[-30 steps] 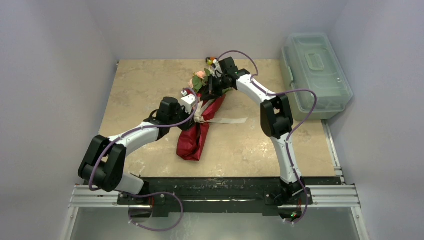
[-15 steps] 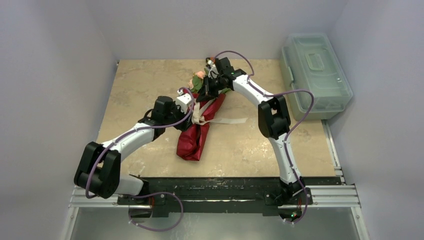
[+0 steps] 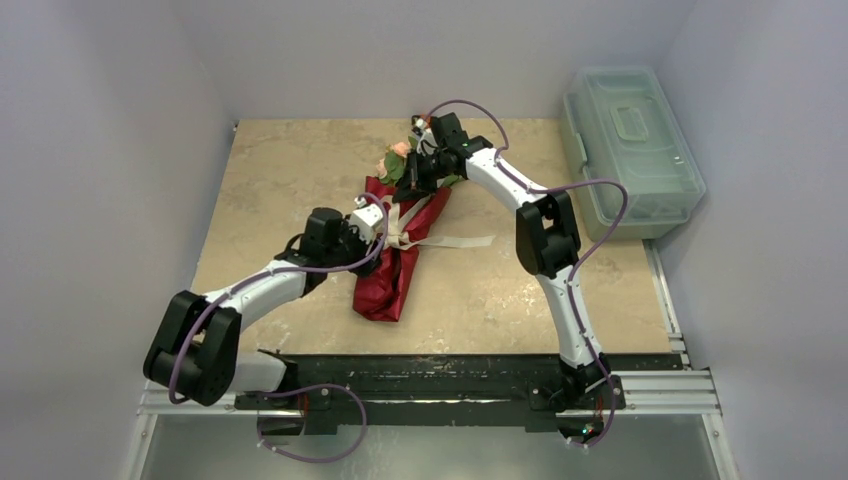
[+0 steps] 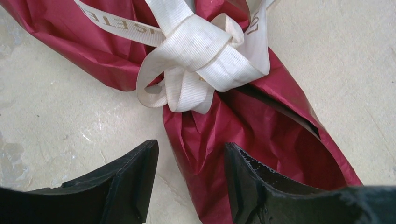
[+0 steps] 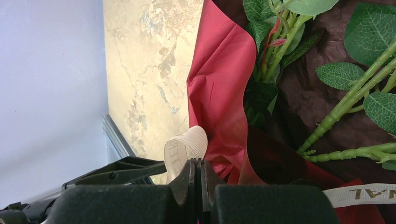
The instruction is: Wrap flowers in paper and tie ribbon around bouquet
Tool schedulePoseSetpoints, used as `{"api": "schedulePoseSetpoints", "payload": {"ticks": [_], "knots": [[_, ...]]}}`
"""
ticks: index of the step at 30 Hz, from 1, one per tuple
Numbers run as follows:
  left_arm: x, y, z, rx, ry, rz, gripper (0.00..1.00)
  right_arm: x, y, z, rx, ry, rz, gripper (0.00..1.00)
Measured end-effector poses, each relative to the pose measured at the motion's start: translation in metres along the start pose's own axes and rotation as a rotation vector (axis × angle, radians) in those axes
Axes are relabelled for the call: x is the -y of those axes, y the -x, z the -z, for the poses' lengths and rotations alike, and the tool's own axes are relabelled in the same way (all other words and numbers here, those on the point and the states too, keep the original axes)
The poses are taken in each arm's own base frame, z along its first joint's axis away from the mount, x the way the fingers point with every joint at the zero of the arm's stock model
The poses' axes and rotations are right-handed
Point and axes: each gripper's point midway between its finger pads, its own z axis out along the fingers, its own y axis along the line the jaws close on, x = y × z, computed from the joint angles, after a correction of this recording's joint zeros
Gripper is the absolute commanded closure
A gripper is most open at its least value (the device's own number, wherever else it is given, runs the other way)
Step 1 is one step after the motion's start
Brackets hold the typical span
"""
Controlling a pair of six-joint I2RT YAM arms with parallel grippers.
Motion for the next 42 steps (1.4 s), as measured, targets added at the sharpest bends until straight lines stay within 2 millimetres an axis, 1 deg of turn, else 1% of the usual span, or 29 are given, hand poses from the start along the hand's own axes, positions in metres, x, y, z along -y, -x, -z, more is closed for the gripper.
{"api": "schedulePoseSetpoints", "payload": {"ticks": [5, 7, 12, 15, 19, 20, 23, 24, 25, 30, 31, 32, 34, 37, 39, 42], "knots": [[-0.004, 0.009, -0.01, 0.056, 0.011, -0.002, 0.43, 0.001, -0.001, 0.0, -0.004, -0.003, -0.004, 1.0], [-0.006, 0.01, -0.016, 0.061, 0.009, 0.001, 0.44, 0.001, -0.001, 0.0, -0.005, -0.003, -0.005, 1.0], [-0.008, 0.012, -0.027, 0.055, 0.0, 0.006, 0.49, 0.001, -0.002, 0.0, -0.007, -0.004, -0.006, 1.0], [-0.01, 0.017, -0.03, 0.069, 0.0, 0.002, 0.54, 0.001, -0.002, 0.0, -0.007, -0.004, -0.006, 1.0], [-0.01, 0.023, -0.033, 0.081, -0.009, 0.002, 0.57, 0.001, -0.002, 0.0, -0.007, -0.005, -0.007, 1.0], [-0.01, 0.024, -0.034, 0.084, -0.013, 0.004, 0.6, 0.001, -0.002, 0.0, -0.007, -0.005, -0.007, 1.0], [-0.009, 0.027, -0.037, 0.089, -0.023, 0.016, 0.79, 0.001, -0.002, 0.0, -0.007, -0.005, -0.007, 1.0], [-0.008, 0.027, -0.038, 0.089, -0.026, 0.02, 0.83, 0.001, -0.002, 0.0, -0.007, -0.005, -0.007, 1.0], [-0.008, 0.027, -0.038, 0.089, -0.028, 0.022, 0.85, 0.001, -0.002, 0.0, -0.007, -0.005, -0.007, 1.0], [-0.007, 0.031, -0.042, 0.092, -0.043, 0.024, 0.88, 0.002, -0.003, 0.0, -0.01, -0.005, -0.007, 1.0], [-0.007, 0.032, -0.042, 0.093, -0.046, 0.024, 0.87, 0.002, -0.003, 0.0, -0.012, -0.004, -0.007, 1.0], [-0.007, 0.033, -0.042, 0.095, -0.048, 0.024, 0.83, 0.002, -0.003, 0.0, -0.013, -0.003, -0.007, 1.0], [-0.006, 0.034, -0.042, 0.097, -0.053, 0.024, 0.69, 0.001, -0.004, 0.0, -0.014, -0.001, -0.006, 1.0], [-0.006, 0.036, -0.042, 0.101, -0.057, 0.027, 0.57, 0.001, -0.004, 0.0, -0.016, 0.0, -0.006, 1.0], [-0.006, 0.038, -0.042, 0.103, -0.058, 0.029, 0.54, 0.001, -0.005, 0.0, -0.02, 0.004, -0.004, 1.0], [-0.005, 0.038, -0.041, 0.102, -0.058, 0.029, 0.55, 0.0, -0.005, 0.0, -0.022, 0.007, -0.003, 1.0]]}}
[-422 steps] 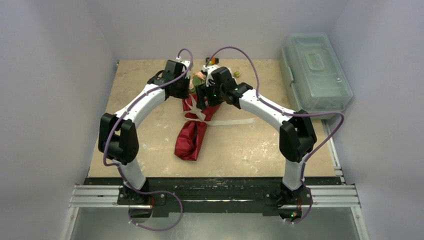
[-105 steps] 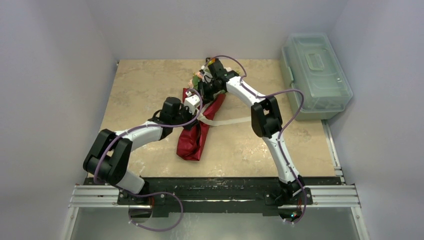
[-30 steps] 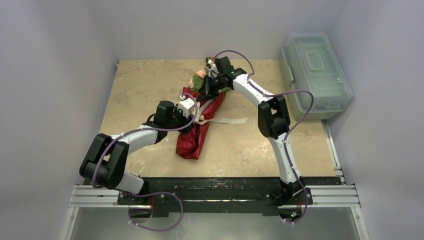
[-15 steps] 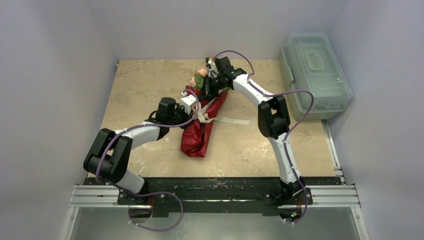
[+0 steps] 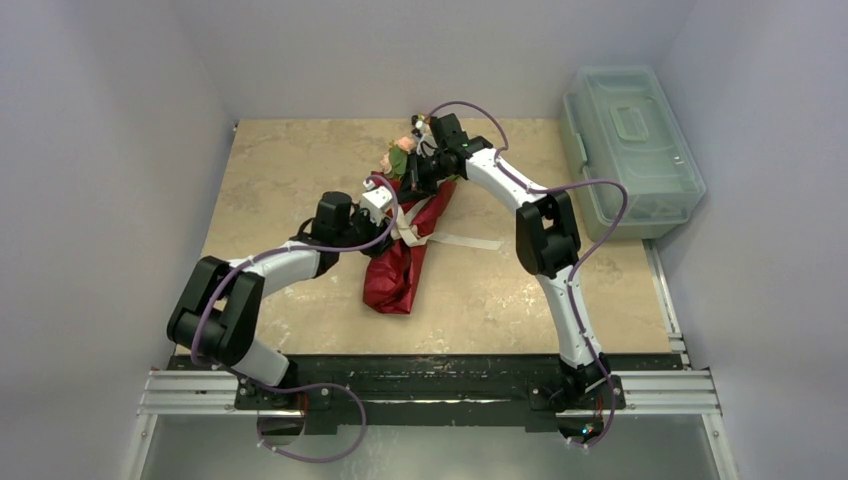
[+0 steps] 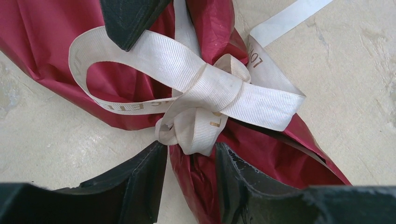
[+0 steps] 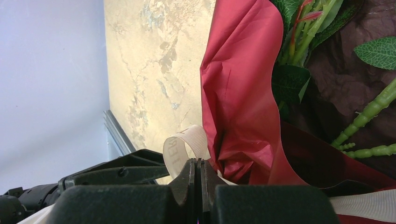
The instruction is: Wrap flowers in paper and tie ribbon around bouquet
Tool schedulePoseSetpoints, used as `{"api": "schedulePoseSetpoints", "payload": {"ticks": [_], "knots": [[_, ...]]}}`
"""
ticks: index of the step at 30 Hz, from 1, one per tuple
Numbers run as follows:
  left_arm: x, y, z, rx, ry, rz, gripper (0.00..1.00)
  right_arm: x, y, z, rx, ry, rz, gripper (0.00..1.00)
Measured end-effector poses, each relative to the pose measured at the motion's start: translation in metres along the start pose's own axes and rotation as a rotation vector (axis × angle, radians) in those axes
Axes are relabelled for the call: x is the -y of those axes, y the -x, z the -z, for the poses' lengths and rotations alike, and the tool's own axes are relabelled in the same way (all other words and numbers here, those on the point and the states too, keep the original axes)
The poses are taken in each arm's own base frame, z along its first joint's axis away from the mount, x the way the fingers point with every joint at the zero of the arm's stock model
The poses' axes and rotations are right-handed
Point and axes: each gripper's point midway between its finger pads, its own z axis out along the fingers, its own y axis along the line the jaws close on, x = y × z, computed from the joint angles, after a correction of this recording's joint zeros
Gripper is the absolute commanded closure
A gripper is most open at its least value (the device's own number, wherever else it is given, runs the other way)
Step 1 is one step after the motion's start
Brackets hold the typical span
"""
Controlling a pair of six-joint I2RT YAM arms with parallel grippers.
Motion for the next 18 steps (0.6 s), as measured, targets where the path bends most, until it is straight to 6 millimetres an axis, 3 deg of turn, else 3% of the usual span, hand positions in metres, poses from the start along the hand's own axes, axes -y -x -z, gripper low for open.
{"api": "schedulePoseSetpoints", "payload": {"ticks": [7, 11, 15, 18], "knots": [[0.001, 0.003, 0.002, 0.007, -0.003, -0.001, 0.64, -0.001, 0.0, 0.0, -0.002, 0.003, 0.0, 1.0], [0.002, 0.006, 0.001, 0.013, -0.011, 0.01, 0.79, 0.0, -0.001, 0.0, -0.004, 0.002, -0.002, 1.0], [0.003, 0.014, -0.002, 0.027, -0.024, 0.011, 1.0, 0.003, -0.004, -0.001, -0.011, -0.003, -0.008, 1.0], [0.004, 0.018, -0.003, 0.037, -0.04, 0.008, 1.0, 0.005, -0.006, -0.001, -0.018, -0.007, -0.013, 1.0]]}}
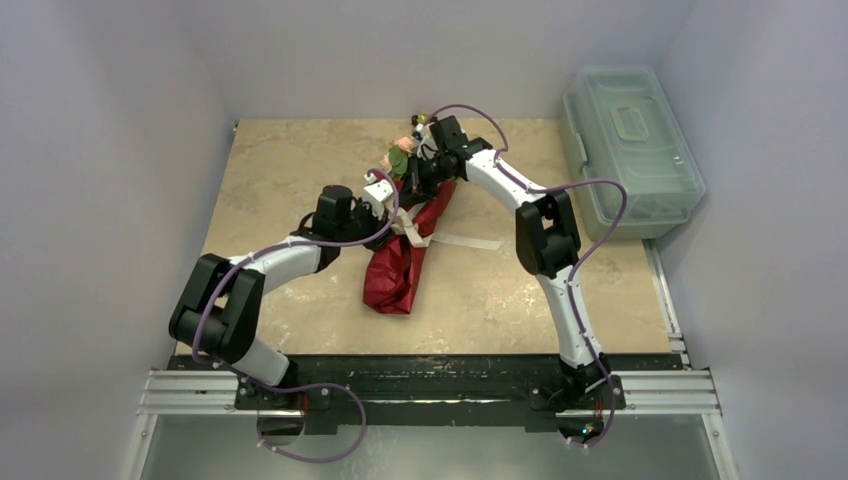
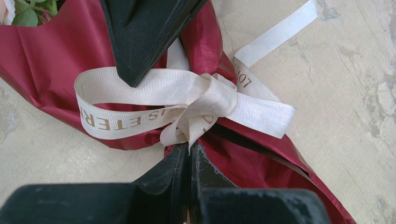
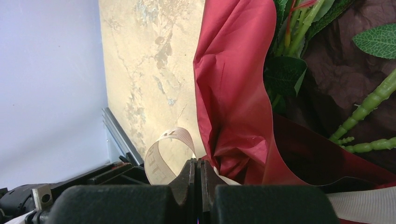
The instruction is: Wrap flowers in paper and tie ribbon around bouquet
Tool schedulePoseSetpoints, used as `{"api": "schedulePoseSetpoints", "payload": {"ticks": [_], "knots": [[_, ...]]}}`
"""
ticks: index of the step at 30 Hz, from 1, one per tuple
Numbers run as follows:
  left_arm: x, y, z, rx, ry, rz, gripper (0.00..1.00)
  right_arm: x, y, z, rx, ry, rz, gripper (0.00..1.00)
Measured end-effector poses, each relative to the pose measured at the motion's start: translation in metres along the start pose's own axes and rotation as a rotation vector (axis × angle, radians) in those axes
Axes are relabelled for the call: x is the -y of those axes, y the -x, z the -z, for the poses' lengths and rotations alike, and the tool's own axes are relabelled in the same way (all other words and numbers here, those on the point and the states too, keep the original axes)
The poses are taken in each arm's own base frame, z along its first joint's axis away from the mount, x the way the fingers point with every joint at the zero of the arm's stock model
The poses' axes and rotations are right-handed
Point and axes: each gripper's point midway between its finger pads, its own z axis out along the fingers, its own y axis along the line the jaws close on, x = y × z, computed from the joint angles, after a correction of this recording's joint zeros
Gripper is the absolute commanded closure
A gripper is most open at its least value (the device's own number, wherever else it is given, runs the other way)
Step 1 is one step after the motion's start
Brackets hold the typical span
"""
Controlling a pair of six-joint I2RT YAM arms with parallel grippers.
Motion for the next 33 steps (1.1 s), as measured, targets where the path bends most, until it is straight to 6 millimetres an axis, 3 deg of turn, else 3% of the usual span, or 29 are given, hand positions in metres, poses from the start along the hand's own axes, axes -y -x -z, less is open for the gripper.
{"api": "schedulePoseSetpoints", "payload": {"ticks": [11, 17, 23, 33], "knots": [[-0.008, -0.004, 0.007, -0.056, 0.019, 0.036, 1.0, 0.004, -0.001, 0.001, -0.005, -0.008, -0.004, 1.0], [-0.016, -0.013, 0.02, -0.093, 0.047, 0.071, 1.0, 0.032, -0.009, 0.006, -0.015, -0.06, -0.062, 1.0], [-0.019, -0.02, 0.023, -0.115, 0.056, 0.088, 1.0, 0.049, -0.005, 0.026, 0.018, -0.1, -0.1, 1.0], [-0.027, -0.033, 0.029, -0.149, 0.087, 0.112, 1.0, 0.043, 0.009, 0.061, 0.088, -0.102, -0.078, 1.0]]}}
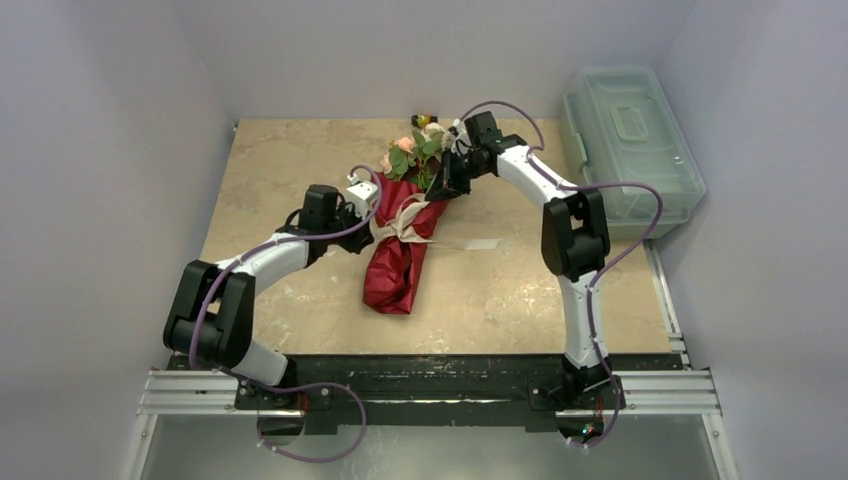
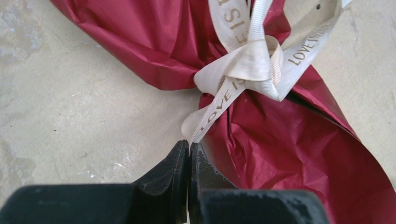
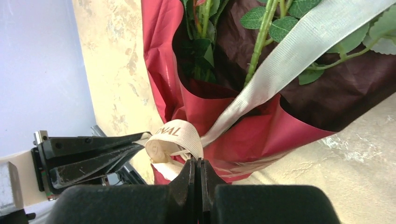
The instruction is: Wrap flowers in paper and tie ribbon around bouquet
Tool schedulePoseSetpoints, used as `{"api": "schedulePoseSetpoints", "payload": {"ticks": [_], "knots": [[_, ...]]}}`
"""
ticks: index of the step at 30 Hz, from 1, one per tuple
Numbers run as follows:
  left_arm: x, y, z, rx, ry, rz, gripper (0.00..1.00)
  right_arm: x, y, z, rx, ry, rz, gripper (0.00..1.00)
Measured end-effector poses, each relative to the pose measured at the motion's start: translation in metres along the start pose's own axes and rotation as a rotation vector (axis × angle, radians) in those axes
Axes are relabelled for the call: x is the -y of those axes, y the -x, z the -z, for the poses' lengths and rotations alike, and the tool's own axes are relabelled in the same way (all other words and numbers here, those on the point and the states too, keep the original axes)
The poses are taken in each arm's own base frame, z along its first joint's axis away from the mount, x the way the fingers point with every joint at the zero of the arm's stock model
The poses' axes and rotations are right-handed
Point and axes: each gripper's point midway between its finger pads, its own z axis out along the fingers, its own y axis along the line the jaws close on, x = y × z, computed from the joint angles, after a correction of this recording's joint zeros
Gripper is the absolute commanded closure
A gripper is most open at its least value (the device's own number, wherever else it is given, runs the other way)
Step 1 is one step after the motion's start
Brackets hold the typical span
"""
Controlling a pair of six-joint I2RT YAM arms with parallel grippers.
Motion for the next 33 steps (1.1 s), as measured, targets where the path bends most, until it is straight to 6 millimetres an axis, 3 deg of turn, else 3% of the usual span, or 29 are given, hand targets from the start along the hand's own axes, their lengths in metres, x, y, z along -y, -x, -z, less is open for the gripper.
{"api": "schedulePoseSetpoints", "payload": {"ticks": [9, 19, 26, 33], "knots": [[-0.015, -0.009, 0.004, -0.031, 0.061, 0.036, 1.0, 0.027, -0.019, 0.006, -0.024, -0.062, -0.034, 1.0], [-0.016, -0.013, 0.006, -0.049, 0.066, 0.044, 1.0, 0.063, -0.023, 0.043, 0.04, -0.119, -0.087, 1.0], [-0.026, -0.018, 0.007, -0.078, 0.081, 0.073, 1.0, 0.092, -0.04, 0.053, 0.038, -0.157, -0.136, 1.0], [-0.039, -0.01, 0.008, -0.067, 0.116, 0.079, 1.0, 0.111, -0.047, 0.067, 0.061, -0.186, -0.176, 1.0]]}}
